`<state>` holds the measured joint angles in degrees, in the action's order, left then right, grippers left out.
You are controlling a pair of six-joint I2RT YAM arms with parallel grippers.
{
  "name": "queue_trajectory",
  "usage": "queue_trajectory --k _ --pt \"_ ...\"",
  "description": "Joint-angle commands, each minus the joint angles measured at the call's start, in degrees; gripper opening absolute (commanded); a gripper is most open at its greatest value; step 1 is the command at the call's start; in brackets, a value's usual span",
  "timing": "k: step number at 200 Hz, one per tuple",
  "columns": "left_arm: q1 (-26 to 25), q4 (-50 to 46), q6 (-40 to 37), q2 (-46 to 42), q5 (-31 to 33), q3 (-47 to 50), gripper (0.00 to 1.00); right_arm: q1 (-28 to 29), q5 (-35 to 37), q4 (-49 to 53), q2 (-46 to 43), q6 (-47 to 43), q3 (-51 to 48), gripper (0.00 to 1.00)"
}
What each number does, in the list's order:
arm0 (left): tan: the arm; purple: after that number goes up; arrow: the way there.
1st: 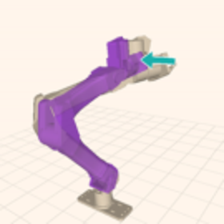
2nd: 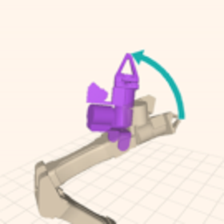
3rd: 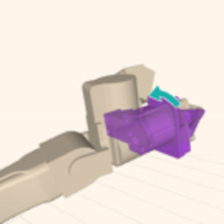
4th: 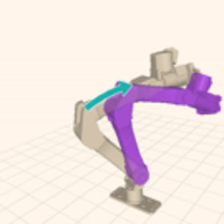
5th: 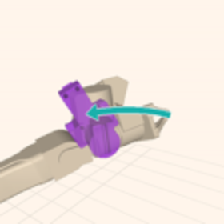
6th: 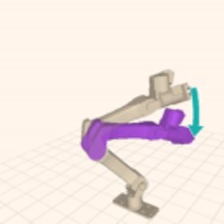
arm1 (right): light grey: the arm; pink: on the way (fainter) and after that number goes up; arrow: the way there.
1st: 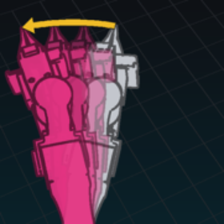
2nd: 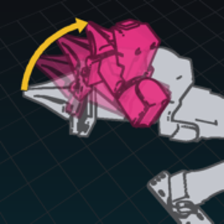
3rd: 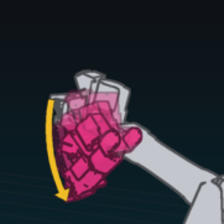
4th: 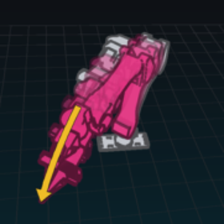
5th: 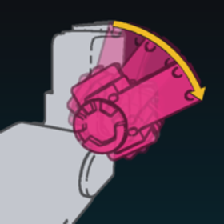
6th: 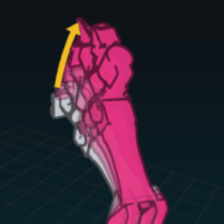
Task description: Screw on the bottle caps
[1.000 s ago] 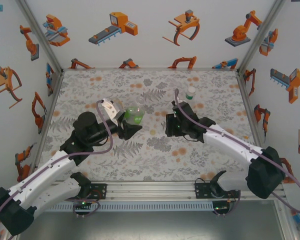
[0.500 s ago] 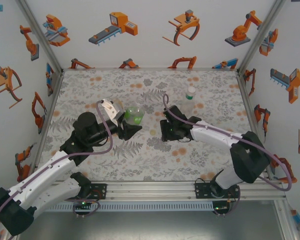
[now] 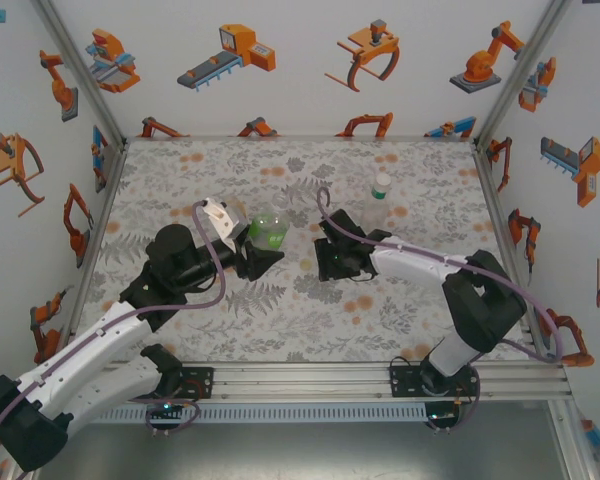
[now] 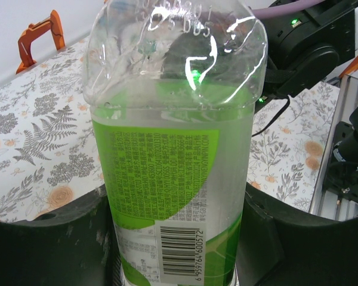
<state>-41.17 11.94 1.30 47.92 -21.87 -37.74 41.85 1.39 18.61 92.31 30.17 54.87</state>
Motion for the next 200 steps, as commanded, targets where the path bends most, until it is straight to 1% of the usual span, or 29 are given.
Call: queue_trajectory --k 1,148,200 --pt "0.3 0.4 0.4 -0.8 0.2 0.1 0.00 0.3 1.9 0.2 1.1 -0.4 2.3 0.51" --pt "0.4 -0.2 0.2 -1.6 0.5 0.2 0.00 0.3 3.9 2.8 3.4 -1.7 3.2 0.50" --pt "0.3 -0.1 0.5 -1.6 0.3 0.2 0.00 0.3 3.0 1.9 4.3 -1.5 2.1 0.50"
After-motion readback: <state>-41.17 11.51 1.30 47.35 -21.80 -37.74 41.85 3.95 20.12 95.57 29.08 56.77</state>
